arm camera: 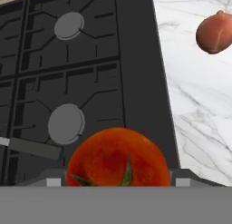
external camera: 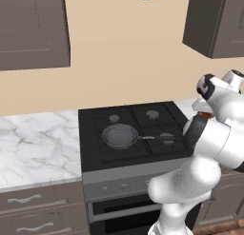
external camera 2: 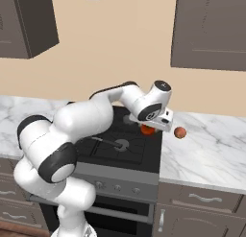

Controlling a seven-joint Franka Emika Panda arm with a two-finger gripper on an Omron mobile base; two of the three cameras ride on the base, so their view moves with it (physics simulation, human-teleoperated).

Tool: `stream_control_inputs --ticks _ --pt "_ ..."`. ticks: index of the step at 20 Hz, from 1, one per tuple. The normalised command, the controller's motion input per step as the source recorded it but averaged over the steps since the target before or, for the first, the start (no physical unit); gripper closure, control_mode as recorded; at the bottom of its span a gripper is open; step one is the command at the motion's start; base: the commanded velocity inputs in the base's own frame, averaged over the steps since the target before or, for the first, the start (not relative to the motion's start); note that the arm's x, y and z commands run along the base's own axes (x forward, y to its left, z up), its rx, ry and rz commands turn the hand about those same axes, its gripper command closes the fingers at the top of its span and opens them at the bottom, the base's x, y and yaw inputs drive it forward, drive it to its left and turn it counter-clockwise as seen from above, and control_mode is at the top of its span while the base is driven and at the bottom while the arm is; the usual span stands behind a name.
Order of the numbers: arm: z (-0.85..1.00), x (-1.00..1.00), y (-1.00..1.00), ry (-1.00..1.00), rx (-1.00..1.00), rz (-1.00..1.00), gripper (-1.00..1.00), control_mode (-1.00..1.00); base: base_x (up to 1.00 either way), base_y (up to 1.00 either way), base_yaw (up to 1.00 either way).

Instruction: Place the pan on the front left burner on the stove. Then place the tomato and the onion in the pan and turn on the front left burner.

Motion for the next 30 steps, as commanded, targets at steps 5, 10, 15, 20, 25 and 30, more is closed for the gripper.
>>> stream_control_inputs --ticks 5,10,15,20,25,30 --pt "0.02 0.0 0.53 0.0 0.0 -0.02 1.0 -1.0 0.0 0.0 0.0" --pt "0.12 0.0 0.51 0.0 0.0 -0.03 1.0 -1.0 0.0 0.0 0.0" --pt "0.2 0.0 0.51 0.0 0.0 -0.03 1.0 -1.0 0.0 0.0 0.0" --pt "0.17 0.0 0.56 0.0 0.0 -0.02 1.0 -1.0 0.0 0.0 0.0" --pt "0.23 -0.01 0.55 0.0 0.0 -0.03 1.0 -1.0 0.0 0.0 0.0" --pt "0.19 -0.01 0.54 0.0 0.0 -0.01 1.0 -1.0 0.0 0.0 0.0"
